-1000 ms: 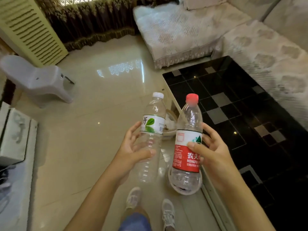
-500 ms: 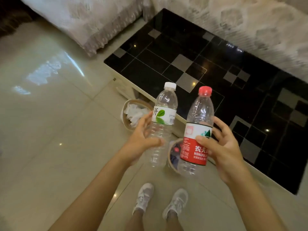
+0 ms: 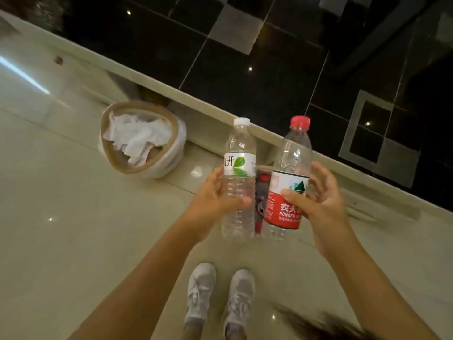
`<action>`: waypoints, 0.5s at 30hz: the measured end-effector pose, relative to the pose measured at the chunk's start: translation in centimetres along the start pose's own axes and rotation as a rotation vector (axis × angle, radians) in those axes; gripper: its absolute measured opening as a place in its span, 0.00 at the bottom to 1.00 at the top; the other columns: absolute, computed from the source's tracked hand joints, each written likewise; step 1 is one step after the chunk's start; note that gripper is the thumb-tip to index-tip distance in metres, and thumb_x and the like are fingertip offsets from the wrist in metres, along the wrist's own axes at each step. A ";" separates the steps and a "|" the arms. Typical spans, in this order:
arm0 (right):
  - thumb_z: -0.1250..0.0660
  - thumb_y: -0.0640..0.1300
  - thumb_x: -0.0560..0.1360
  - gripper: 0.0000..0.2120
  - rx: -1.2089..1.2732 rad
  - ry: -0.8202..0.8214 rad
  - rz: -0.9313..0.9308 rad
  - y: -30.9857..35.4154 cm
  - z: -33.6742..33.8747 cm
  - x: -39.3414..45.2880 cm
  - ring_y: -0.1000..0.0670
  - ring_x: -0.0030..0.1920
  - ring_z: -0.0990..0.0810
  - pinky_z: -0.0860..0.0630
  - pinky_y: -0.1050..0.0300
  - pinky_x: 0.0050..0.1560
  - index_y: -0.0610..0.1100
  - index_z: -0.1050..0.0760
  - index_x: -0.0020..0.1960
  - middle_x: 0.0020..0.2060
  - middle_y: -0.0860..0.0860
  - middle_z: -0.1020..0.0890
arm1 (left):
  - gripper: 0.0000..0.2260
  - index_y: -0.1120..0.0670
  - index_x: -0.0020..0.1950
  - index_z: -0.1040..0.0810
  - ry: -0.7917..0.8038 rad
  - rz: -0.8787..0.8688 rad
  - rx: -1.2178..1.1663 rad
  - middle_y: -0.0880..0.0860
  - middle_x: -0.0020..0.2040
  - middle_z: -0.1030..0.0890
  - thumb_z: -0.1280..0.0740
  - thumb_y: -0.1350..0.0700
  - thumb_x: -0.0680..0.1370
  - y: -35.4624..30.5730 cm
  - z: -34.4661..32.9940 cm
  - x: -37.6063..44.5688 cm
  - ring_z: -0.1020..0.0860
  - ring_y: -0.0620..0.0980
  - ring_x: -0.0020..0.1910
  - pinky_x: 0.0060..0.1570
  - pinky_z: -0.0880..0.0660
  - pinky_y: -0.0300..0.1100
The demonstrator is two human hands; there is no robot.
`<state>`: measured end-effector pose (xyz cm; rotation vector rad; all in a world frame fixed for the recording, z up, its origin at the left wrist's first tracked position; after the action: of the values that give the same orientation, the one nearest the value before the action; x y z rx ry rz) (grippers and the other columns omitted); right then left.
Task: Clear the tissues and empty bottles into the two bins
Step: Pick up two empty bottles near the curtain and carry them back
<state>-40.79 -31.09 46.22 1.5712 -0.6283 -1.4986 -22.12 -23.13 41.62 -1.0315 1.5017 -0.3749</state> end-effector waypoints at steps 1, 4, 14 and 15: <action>0.25 0.37 0.64 0.37 0.002 -0.018 -0.005 -1.6 0.4 1.0 0.58 0.53 0.19 0.20 0.59 0.43 0.57 0.34 0.67 0.58 0.59 0.23 | 0.31 0.50 0.66 0.32 -0.001 0.017 0.021 0.53 0.56 0.19 0.27 0.69 0.68 1.2 -0.2 1.4 0.18 0.48 0.52 0.48 0.21 0.44; 0.26 0.32 0.66 0.40 -0.012 -0.071 -0.016 -5.7 1.4 3.7 0.54 0.54 0.19 0.20 0.57 0.46 0.54 0.38 0.71 0.60 0.54 0.24 | 0.30 0.52 0.64 0.30 -0.037 0.062 0.088 0.53 0.54 0.19 0.26 0.69 0.66 4.4 -0.6 5.1 0.18 0.50 0.51 0.52 0.22 0.49; 0.25 0.32 0.65 0.46 -0.072 -0.118 -0.044 -14.2 0.8 9.7 0.51 0.60 0.23 0.23 0.47 0.57 0.53 0.43 0.74 0.63 0.53 0.28 | 0.37 0.51 0.68 0.36 -0.061 0.009 0.261 0.46 0.60 0.24 0.22 0.65 0.64 10.8 -2.0 12.1 0.24 0.44 0.57 0.56 0.25 0.43; 0.24 0.35 0.63 0.46 -0.100 -0.120 -0.052 -14.8 0.7 10.2 0.51 0.60 0.23 0.23 0.46 0.57 0.55 0.42 0.73 0.64 0.53 0.28 | 0.38 0.51 0.68 0.36 -0.060 0.008 0.275 0.46 0.60 0.23 0.22 0.66 0.64 11.3 -1.9 12.6 0.23 0.44 0.57 0.56 0.25 0.44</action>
<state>-42.80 -32.13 28.36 1.4394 -0.5748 -1.6469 -26.78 -27.17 25.76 -0.8119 1.3562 -0.5242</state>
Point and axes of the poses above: each hand's wrist, its own x-axis towards the middle knuckle, its own z-axis out of the back of the hand, y = z × x, the point moved 3 cm from there along x, towards the middle knuckle
